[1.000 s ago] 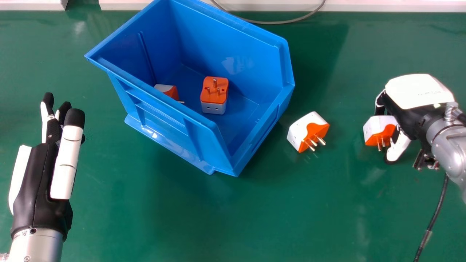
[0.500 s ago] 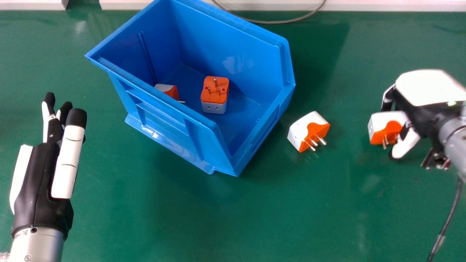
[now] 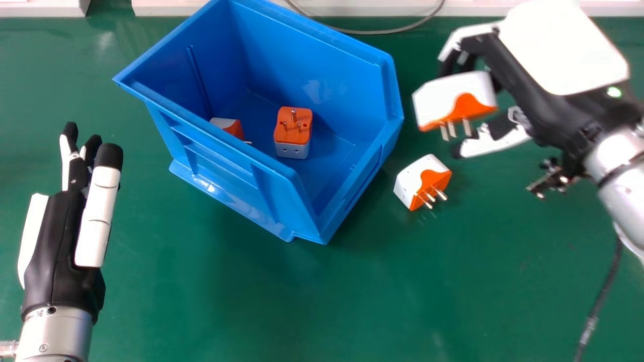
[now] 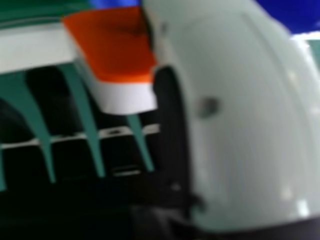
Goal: Pick all objects and put in blue box
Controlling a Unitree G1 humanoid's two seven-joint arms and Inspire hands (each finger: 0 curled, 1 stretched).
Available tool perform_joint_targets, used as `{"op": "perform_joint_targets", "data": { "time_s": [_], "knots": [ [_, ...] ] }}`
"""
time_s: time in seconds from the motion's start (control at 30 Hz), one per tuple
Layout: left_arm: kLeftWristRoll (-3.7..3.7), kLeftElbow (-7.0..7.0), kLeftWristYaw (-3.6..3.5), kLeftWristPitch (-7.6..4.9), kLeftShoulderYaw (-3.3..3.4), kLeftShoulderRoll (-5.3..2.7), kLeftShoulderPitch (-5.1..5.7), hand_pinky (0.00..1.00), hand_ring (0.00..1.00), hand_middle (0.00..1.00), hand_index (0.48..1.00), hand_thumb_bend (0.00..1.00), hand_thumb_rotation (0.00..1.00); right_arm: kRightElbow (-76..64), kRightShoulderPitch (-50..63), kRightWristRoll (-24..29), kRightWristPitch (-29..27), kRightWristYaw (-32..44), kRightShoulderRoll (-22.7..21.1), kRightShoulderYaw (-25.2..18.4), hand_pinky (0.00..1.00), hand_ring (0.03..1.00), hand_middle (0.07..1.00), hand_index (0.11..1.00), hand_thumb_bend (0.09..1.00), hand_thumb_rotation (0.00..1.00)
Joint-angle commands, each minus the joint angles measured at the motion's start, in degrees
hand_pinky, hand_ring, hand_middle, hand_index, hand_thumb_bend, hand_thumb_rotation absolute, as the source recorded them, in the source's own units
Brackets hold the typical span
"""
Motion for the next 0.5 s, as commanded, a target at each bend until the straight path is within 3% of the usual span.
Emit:
{"op": "perform_joint_targets", "data": {
  "time_s": [0.0, 0.33, 0.4, 0.47],
  "knots": [
    [0.51, -0.54, 0.32, -0.15, -0.25, -0.01, -0.14, 0.94, 0.99, 1.0, 0.989, 0.77, 0.97, -0.9, -4.8, 0.2, -2.0, 0.4, 1.4, 1.1, 0.19, 0.35, 0.458, 0.551, 0.499, 0.0],
    [0.61, -0.89, 0.77, 0.16, -1.24, -0.42, -0.38, 0.94, 0.99, 1.0, 0.987, 0.77, 0.97, 12.9, -17.9, -2.3, -8.0, -3.2, 11.2, 9.0, 0.11, 0.372, 0.472, 0.511, 0.505, 0.0],
    [0.69, -1.11, 0.97, 0.27, -1.54, -0.53, -0.37, 0.94, 0.99, 1.0, 0.986, 0.76, 0.97, 17.4, -20.3, -3.0, -9.1, -5.2, 13.8, 10.5, 0.06, 0.201, 0.471, 0.493, 0.513, 0.0],
    [0.76, -0.92, 1.09, 0.11, -1.7, -0.6, -0.43, 0.94, 0.99, 1.0, 0.986, 0.76, 0.97, 21.4, -22.3, -4.1, -9.5, -7.0, 15.8, 11.9, 0.05, 0.159, 0.471, 0.488, 0.515, 0.0]
  ]
}}
